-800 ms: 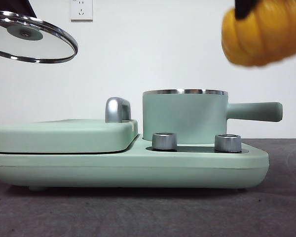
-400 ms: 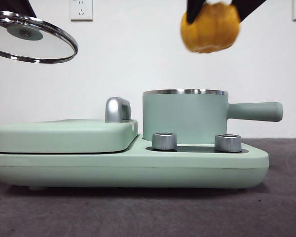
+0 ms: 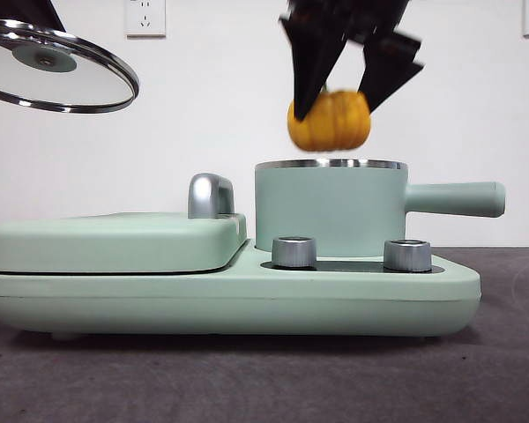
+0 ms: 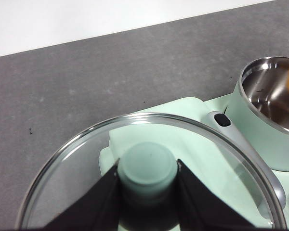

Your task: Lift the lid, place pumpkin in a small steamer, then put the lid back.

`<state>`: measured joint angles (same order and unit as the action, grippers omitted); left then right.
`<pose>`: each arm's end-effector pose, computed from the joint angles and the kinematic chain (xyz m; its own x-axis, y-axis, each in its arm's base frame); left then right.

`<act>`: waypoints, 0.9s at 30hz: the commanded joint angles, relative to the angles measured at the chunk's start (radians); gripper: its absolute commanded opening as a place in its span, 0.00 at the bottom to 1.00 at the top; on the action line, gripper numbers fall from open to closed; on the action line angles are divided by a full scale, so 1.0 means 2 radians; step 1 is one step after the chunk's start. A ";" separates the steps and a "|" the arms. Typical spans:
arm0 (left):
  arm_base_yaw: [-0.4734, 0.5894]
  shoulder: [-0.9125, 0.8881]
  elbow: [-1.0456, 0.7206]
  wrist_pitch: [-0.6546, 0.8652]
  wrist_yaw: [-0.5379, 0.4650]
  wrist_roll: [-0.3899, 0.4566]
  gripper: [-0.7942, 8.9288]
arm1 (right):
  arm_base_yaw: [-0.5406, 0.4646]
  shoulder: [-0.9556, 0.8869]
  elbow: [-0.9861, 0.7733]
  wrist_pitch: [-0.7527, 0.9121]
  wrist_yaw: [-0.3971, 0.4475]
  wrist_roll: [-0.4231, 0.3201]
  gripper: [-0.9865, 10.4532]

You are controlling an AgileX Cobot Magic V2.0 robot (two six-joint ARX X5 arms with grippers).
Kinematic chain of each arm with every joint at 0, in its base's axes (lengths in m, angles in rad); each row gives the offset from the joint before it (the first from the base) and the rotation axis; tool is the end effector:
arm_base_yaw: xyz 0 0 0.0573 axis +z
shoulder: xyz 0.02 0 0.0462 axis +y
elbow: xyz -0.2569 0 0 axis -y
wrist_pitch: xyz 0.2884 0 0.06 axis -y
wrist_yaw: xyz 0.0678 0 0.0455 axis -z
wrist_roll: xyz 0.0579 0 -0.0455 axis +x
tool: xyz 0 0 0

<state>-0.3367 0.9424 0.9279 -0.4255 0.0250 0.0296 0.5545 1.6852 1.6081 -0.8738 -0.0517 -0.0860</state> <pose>0.2562 -0.0912 0.3136 0.8454 -0.3224 -0.4258 0.3634 0.9315 0.0161 0.3508 0.2208 0.2941 0.4660 0.3494 -0.8129 -0.6087 0.7933 -0.0080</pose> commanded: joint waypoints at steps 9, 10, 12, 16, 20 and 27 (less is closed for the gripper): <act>-0.001 -0.001 0.008 0.015 0.000 -0.004 0.09 | -0.006 0.072 0.013 0.052 0.000 -0.018 0.42; -0.002 -0.001 0.008 0.015 0.000 -0.004 0.09 | -0.006 0.077 0.013 0.055 0.000 -0.018 0.42; -0.001 -0.001 0.008 0.015 0.000 -0.004 0.09 | -0.008 0.092 0.013 0.057 0.000 -0.018 0.42; -0.001 -0.001 0.008 0.015 0.000 -0.004 0.09 | -0.010 0.110 0.013 0.051 0.000 -0.019 0.42; -0.002 -0.001 0.008 0.015 0.000 -0.004 0.09 | -0.010 0.125 0.013 0.046 0.000 -0.019 0.42; -0.001 -0.001 0.008 0.014 0.000 -0.004 0.09 | -0.010 0.134 0.013 0.047 -0.001 -0.019 0.43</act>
<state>-0.3367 0.9424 0.9279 -0.4259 0.0246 0.0296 0.5259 1.9186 1.6161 -0.7799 -0.0589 -0.1085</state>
